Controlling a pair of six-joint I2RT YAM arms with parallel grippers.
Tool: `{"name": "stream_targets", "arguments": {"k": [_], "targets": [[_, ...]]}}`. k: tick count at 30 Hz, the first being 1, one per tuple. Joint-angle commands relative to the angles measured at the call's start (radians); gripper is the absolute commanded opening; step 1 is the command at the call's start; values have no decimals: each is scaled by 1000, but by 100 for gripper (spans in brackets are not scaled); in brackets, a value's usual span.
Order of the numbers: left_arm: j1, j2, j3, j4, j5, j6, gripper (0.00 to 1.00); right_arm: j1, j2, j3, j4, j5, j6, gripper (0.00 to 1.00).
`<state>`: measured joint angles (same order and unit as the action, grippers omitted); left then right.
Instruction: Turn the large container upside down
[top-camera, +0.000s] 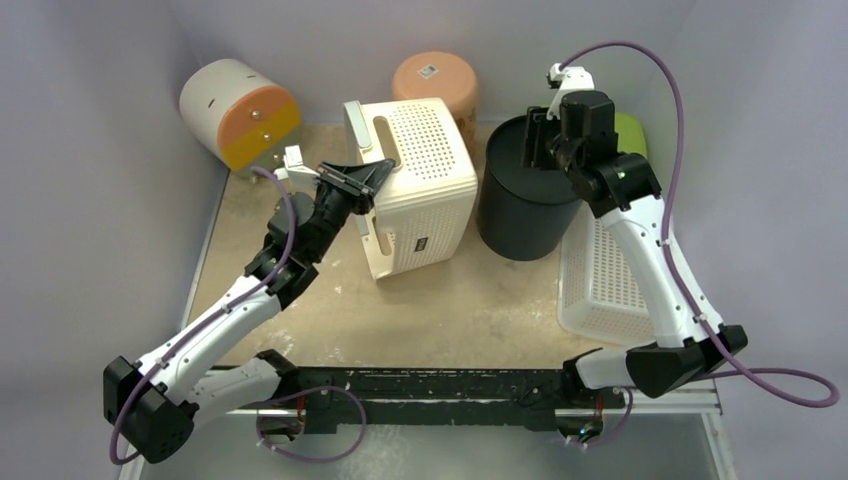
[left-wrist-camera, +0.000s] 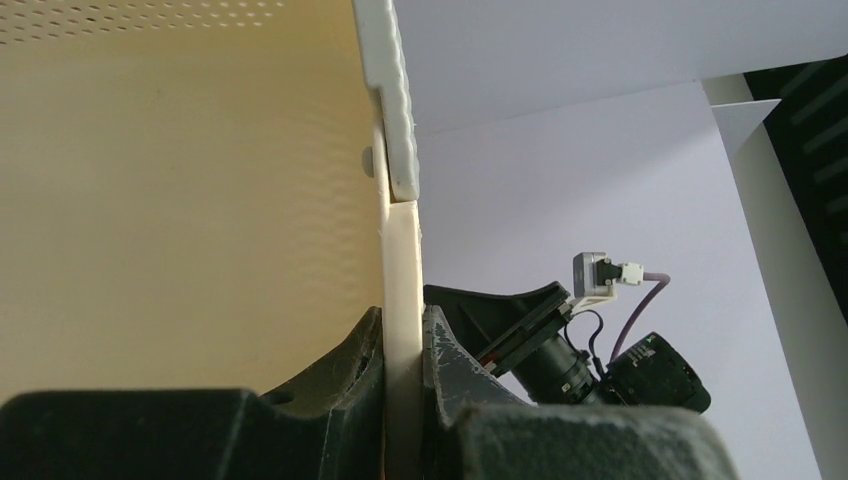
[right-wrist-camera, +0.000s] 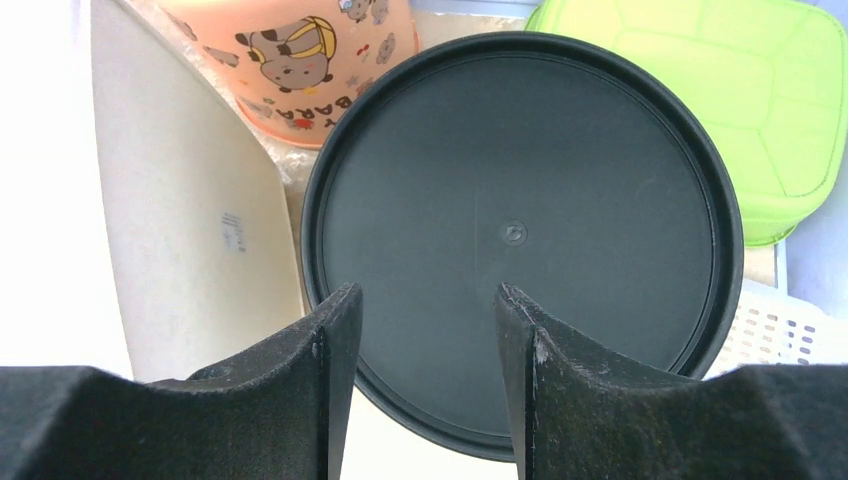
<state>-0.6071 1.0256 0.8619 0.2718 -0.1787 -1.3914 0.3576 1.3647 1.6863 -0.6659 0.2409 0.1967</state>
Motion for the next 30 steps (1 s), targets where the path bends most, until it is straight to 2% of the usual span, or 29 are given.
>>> {"name": "stream_targets", "arguments": {"k": [1,8,12,15,16,18,24,30], "targets": [[4,-49,-52,-122,-64,17,0,-5,-32,-13,45,-12,-16,55],[6,-108,-108,-356,-162,63,0,-6,-22,-29,50,-25,-20,56],[8,-117,-100,-468,-212,101,17,-5,-7,-28,51,-34,-22,59],[9,-106,-101,-486,-205,119,33,-5,5,-22,49,-46,-24,63],[9,-102,-99,-482,-201,121,39,-5,9,-20,50,-51,-25,68],[9,-93,-92,-473,-199,126,47,-5,16,-15,51,-68,-32,70],[9,-49,11,-494,-206,176,54,-5,21,-9,57,-105,-55,70],[9,19,210,-591,-239,268,58,-5,26,-14,76,-148,-58,70]]}}
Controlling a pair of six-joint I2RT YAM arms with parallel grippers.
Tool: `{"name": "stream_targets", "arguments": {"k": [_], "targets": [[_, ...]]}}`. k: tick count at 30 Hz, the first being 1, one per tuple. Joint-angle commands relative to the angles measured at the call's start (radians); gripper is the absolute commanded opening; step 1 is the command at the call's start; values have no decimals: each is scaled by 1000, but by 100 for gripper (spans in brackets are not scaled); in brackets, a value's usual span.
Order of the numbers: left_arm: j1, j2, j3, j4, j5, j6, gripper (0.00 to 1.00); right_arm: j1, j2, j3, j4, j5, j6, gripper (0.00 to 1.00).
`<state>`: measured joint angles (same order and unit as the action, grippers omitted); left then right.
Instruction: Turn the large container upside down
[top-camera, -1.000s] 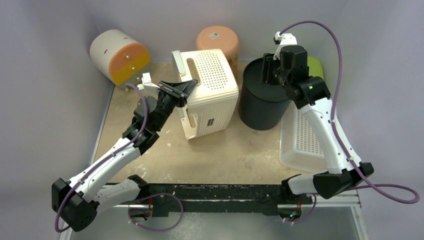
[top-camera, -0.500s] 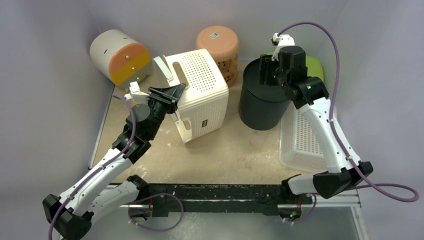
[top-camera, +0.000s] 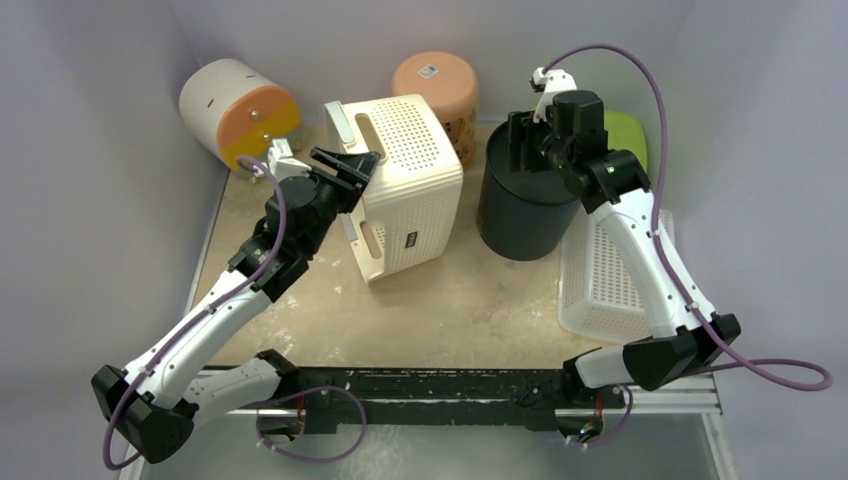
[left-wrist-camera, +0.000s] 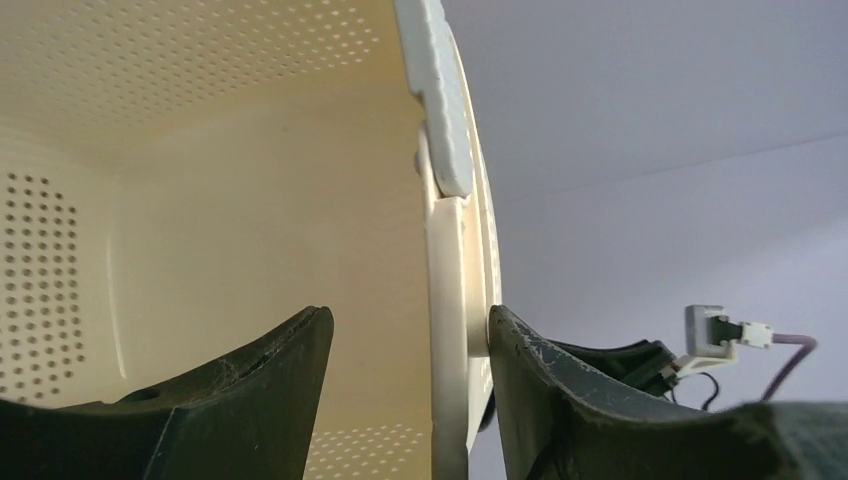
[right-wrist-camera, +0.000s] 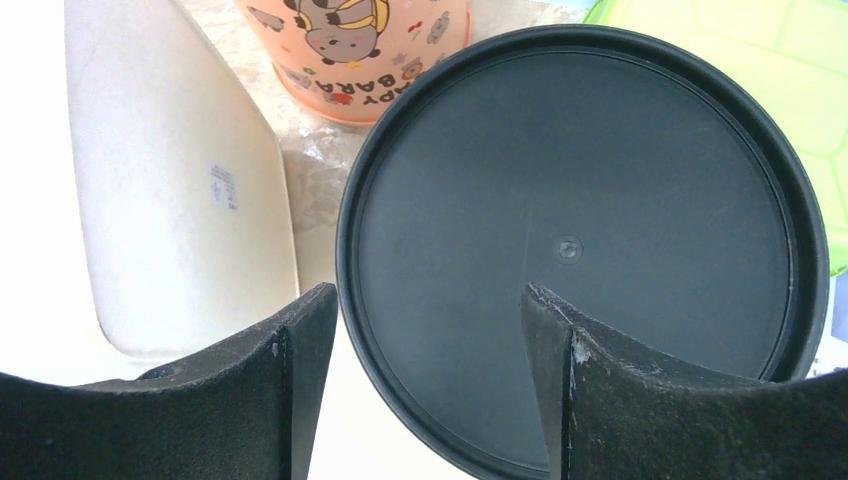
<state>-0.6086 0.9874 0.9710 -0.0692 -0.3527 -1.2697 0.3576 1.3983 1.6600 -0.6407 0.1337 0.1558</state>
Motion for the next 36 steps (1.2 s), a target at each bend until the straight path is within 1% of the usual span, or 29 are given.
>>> {"name": "stream_targets", "arguments": {"k": [1,5,11,17,25,27,31,36], "targets": [[10,69,135,-275,-75,165,58,-5,-7,9,53,-43,-18,70],[10,98,232,-359,-118,233,60,-5,-9,-9,69,-48,-19,70],[10,104,276,-386,-159,263,62,-5,-9,-29,82,-49,-22,70],[11,67,261,-265,-137,273,63,-5,-9,-39,88,-49,-25,70],[10,67,302,-120,-81,391,65,-5,-15,-56,90,-54,-19,70],[10,66,310,-107,-75,404,65,-5,-15,-59,88,-53,-18,70],[11,68,343,-158,-93,408,66,-5,-23,-65,86,-49,-19,70],[10,25,345,-259,-151,405,67,-5,-21,-69,88,-53,-16,70]]}}
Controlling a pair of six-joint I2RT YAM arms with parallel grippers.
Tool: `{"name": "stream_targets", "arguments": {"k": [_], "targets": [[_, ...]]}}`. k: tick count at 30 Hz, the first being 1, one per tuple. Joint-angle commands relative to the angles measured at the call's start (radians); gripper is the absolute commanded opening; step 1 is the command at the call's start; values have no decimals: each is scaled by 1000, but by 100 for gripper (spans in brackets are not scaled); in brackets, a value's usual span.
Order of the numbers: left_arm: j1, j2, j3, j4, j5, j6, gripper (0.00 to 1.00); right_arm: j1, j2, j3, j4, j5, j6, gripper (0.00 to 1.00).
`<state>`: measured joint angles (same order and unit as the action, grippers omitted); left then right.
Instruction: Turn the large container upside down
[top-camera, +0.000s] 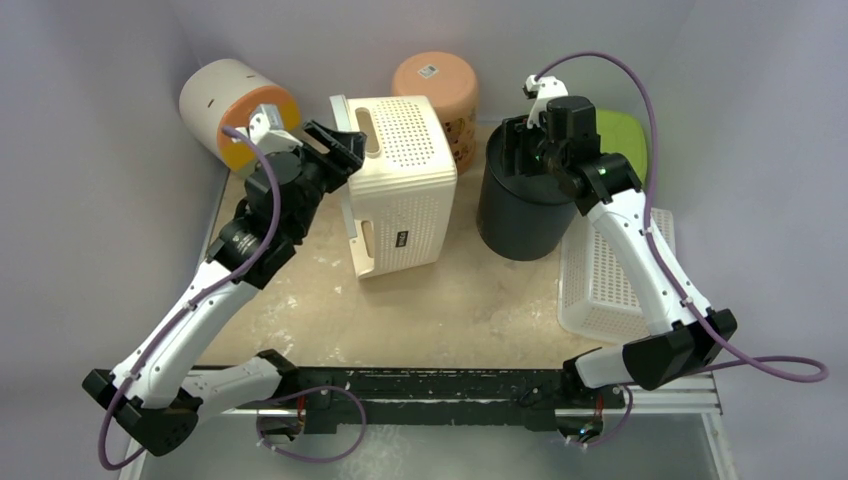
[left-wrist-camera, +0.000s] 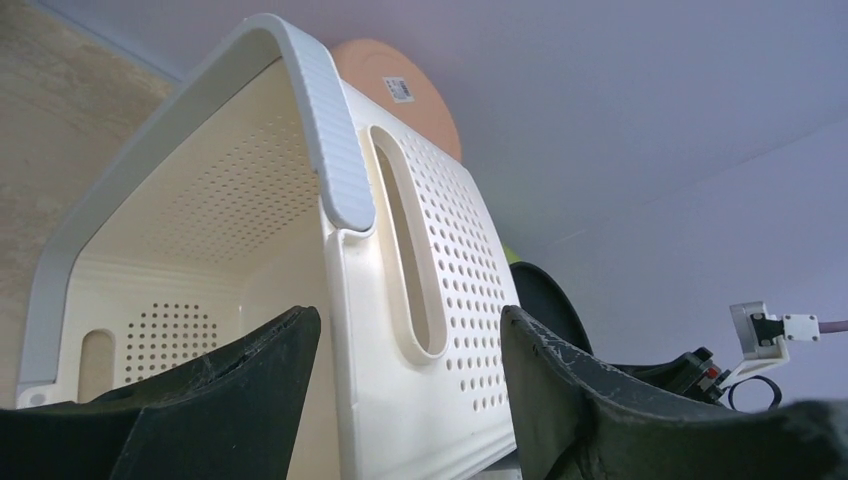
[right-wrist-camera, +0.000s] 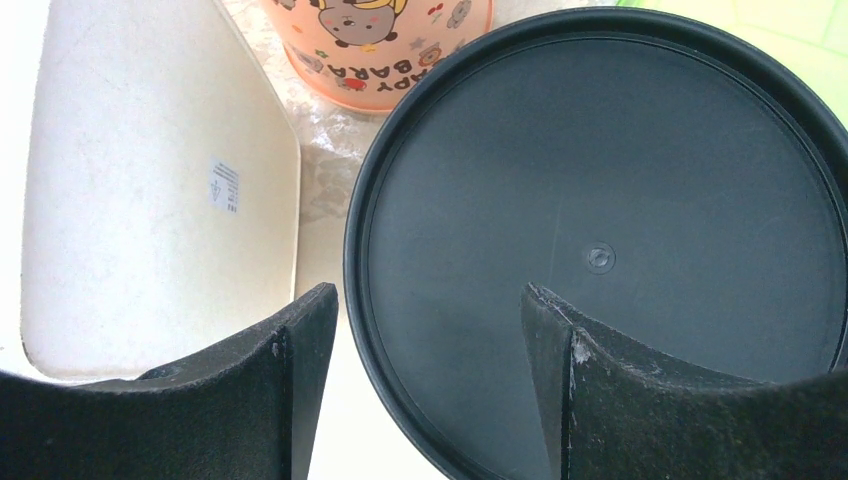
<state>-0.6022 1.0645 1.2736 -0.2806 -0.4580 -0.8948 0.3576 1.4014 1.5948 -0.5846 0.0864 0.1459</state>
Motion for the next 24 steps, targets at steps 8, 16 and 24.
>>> {"name": "stream_targets", "arguments": {"k": [8,16,24], "targets": [[4,-117,41,-227,-96,-3,62,-5,-24,-21,43,-15,-4,70],[4,-123,-13,-177,-67,-45,59,-5,-24,-32,49,-31,0,70],[4,-70,11,-152,-28,-33,59,-5,-34,-48,55,-27,0,70]]}}
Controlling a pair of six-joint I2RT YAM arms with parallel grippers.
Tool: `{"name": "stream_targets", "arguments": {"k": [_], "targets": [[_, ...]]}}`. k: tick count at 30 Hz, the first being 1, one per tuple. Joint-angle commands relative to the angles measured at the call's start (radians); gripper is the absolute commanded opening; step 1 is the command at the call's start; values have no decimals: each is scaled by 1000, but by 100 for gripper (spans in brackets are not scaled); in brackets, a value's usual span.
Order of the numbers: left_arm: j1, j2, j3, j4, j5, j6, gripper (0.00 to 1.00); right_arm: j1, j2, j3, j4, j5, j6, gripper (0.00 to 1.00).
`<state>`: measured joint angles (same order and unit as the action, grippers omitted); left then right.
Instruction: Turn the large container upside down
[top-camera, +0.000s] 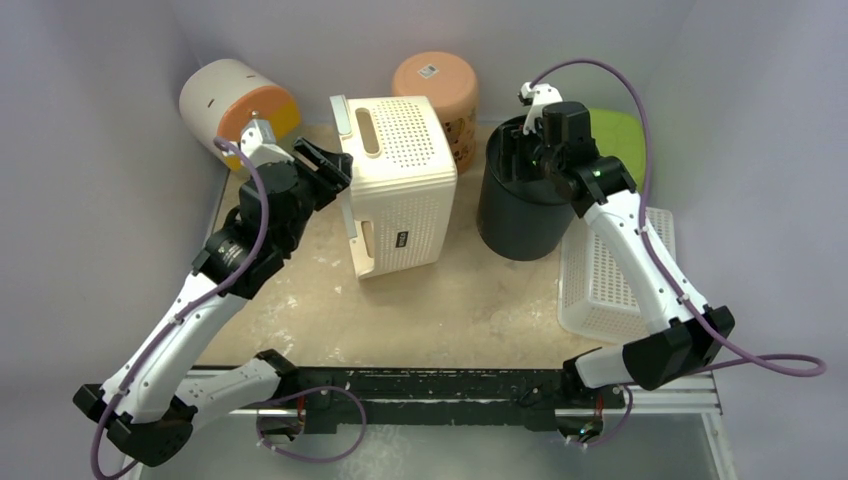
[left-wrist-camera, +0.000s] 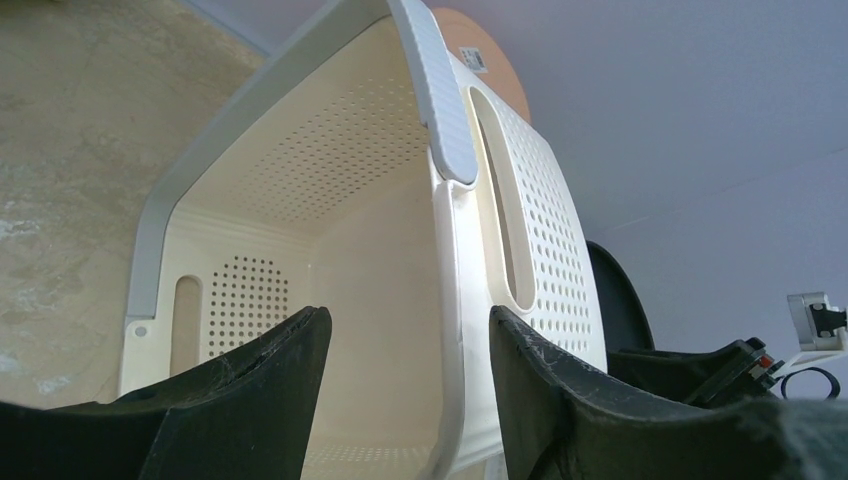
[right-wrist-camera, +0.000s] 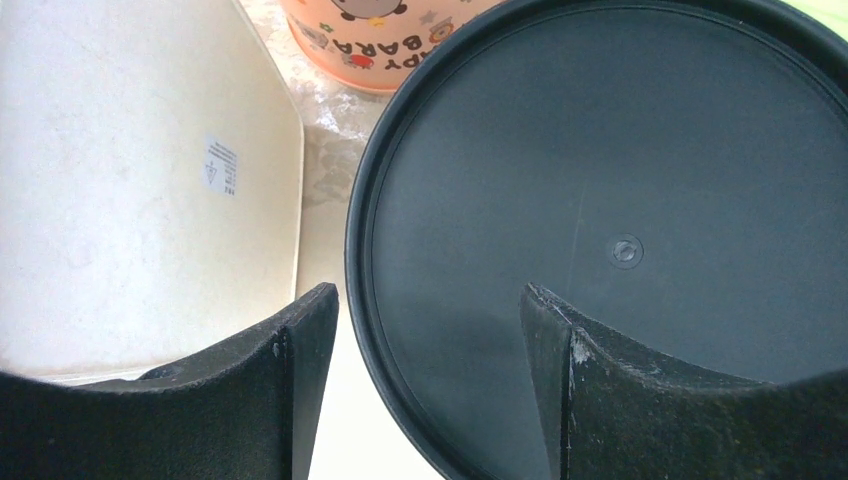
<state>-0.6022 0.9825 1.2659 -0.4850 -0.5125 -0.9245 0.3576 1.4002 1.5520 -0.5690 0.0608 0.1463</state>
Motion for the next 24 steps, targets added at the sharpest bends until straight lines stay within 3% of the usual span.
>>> {"name": "stream_targets", "arguments": {"k": [1,5,9,11,13,14,24], "targets": [[4,19,19,56,31,-5,58,-5,-34,-5,41,0,-2,70],[4,33,14,41,20,-8,55,-5,-36,-4,41,11,-7,70],[4,26,-5,14,-20,-17,43,-6,-36,-9,42,22,-9,70],[4,19,-16,1,-39,-23,33,-5,-34,-11,45,22,-8,70],[4,11,-27,-17,-56,-28,6,-5,-31,-13,46,22,-7,70],[4,7,-32,-25,-65,-31,0,-5,-30,-15,46,22,-7,70],[4,-101,-189,-180,-223,-120,0,-6,-29,-35,58,20,-2,69]]}}
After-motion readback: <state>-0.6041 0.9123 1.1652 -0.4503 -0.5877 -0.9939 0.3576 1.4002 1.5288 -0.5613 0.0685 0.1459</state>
